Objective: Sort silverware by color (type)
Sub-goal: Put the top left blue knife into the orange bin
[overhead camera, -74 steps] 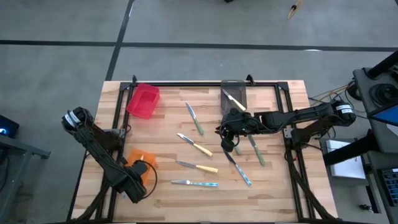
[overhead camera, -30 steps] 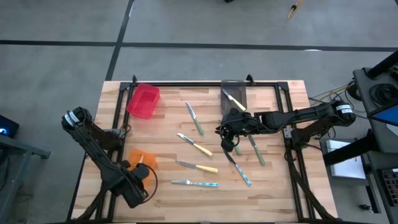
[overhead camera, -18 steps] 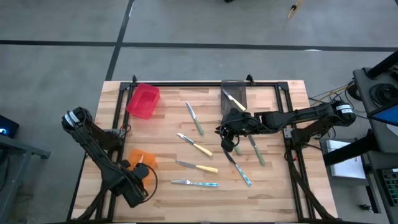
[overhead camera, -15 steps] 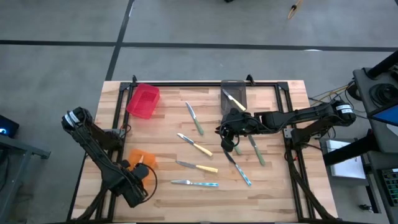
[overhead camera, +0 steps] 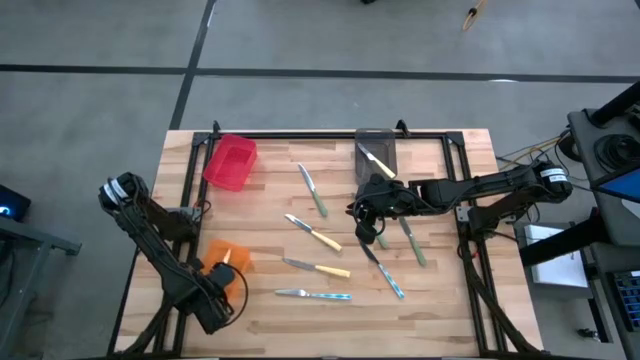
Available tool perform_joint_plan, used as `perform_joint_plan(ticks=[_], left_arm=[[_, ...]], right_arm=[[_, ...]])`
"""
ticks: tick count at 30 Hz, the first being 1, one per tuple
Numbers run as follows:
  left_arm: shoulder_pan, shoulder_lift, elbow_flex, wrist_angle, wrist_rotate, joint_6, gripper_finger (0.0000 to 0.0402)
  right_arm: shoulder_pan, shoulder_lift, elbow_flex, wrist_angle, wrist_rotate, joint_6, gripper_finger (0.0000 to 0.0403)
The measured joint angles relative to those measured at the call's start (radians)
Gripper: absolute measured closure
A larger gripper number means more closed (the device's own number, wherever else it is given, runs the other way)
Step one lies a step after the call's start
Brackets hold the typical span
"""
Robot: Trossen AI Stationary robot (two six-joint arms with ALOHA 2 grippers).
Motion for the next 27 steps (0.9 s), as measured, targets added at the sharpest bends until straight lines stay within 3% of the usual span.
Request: perform_joint_plan(ticks=[27], left_arm=[[-0.005,0.0,0.009,-0.079,0.046,-0.04,0.0402]], right_arm=[[0.0,0.0,0.0,0.0,0.0,0.0,0.0344]])
